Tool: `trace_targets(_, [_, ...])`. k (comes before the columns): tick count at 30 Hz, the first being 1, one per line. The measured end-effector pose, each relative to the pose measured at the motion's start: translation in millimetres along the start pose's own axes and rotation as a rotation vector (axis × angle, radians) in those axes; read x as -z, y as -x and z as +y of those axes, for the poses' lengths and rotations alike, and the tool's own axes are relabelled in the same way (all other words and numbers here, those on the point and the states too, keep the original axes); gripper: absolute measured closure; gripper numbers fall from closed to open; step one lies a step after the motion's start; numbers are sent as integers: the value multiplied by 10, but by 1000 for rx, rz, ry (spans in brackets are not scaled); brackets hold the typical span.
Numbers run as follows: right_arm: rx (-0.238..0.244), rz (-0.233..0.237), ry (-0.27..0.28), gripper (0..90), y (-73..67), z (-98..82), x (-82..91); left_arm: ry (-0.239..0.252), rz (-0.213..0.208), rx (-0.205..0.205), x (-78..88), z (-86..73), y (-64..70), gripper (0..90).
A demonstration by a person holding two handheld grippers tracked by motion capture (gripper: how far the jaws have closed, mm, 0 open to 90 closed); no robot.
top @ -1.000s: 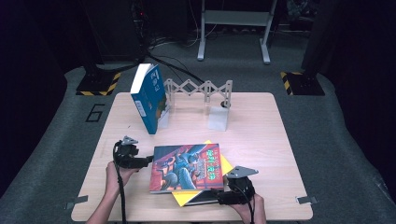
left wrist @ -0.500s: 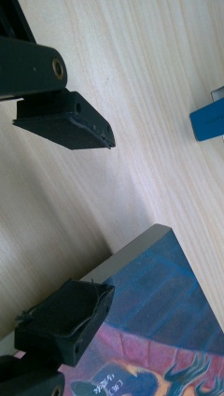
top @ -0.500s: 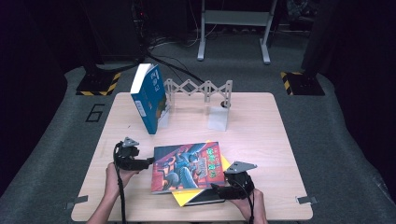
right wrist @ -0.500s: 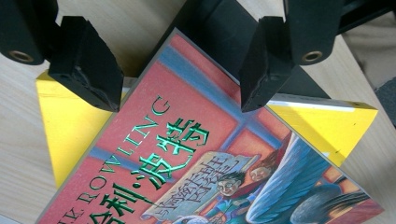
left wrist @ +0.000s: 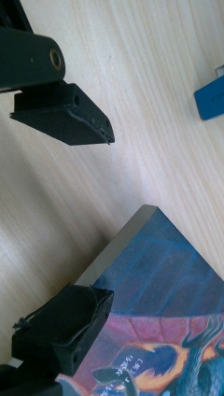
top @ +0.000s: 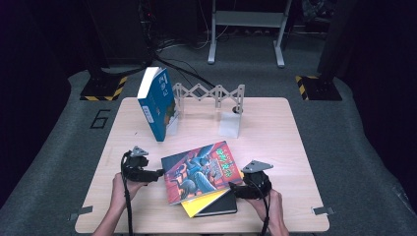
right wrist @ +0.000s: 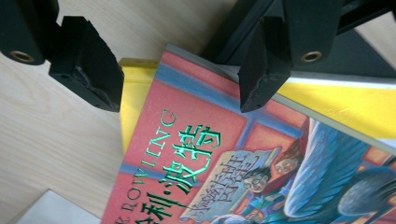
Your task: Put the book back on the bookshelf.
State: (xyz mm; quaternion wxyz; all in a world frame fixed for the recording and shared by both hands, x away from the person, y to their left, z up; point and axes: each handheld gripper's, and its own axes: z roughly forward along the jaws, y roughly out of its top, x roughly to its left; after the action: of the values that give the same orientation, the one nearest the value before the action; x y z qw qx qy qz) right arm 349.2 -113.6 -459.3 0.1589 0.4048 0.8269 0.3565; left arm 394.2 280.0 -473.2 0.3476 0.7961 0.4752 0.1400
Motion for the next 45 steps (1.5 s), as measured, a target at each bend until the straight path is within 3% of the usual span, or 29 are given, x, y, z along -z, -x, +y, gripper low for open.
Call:
trace_targets(3, [-4,4,11,311,61,5,-21,-14,-17,-2,15,10,-11,183])
trace_targets(6, [-47,30,19,313,100,-21,-23,-3,-42,7,20,36,-45,164])
trace_targets(10, [-43,25,27,319,58,-63,-12,22,-58,8,-16,108,-38,138])
trace_targets(15, [-32,16,42,329,23,-78,9,-5,-82,-29,-104,221,22,69])
trace_targets(16, [-34,16,41,334,19,-77,16,-18,-83,-59,-122,240,22,64])
trace_targets(25, [-17,25,26,353,-24,-86,-39,-22,-194,-76,-258,346,81,150])
trace_targets(27, [-19,37,23,355,-10,-79,-40,-28,-192,-90,-255,356,94,173])
trace_targets(37, [-14,-3,18,380,70,-7,-85,-34,-190,-90,-182,287,128,197])
trace_targets(45, [-26,-20,11,393,168,95,-146,-42,-183,-114,-107,217,189,199])
